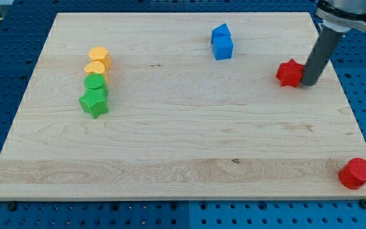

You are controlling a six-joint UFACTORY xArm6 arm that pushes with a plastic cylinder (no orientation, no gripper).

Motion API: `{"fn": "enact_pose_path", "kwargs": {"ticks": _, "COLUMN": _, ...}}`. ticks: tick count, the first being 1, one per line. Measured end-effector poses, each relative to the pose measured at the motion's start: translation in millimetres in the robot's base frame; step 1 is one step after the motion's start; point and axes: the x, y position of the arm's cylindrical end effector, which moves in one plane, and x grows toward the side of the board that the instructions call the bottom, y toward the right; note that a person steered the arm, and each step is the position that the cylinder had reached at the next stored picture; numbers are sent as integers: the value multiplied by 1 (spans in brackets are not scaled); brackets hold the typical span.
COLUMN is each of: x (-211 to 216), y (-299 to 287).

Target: Slide the red star to the blue cube

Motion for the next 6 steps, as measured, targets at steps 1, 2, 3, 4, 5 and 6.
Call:
{"fn": "enact_pose_path", "kwargs": {"ticks": 1, "x": -1, "y": -27}}
{"fn": "enact_pose_path", "kwargs": {"ticks": 2, "x": -9, "y": -44}}
{"fn": "enact_pose_path", "kwargs": {"ticks": 3, "x": -19, "y": -44}}
{"fn": "enact_pose_path", "kwargs": {"ticks": 4, "x": -41, "y": -44}}
{"fn": "enact_pose_path", "kwargs": {"ticks": 5, "x": -49, "y": -52}}
{"fn": "enact_pose_path", "kwargs": {"ticks": 6, "x": -49, "y": -62}}
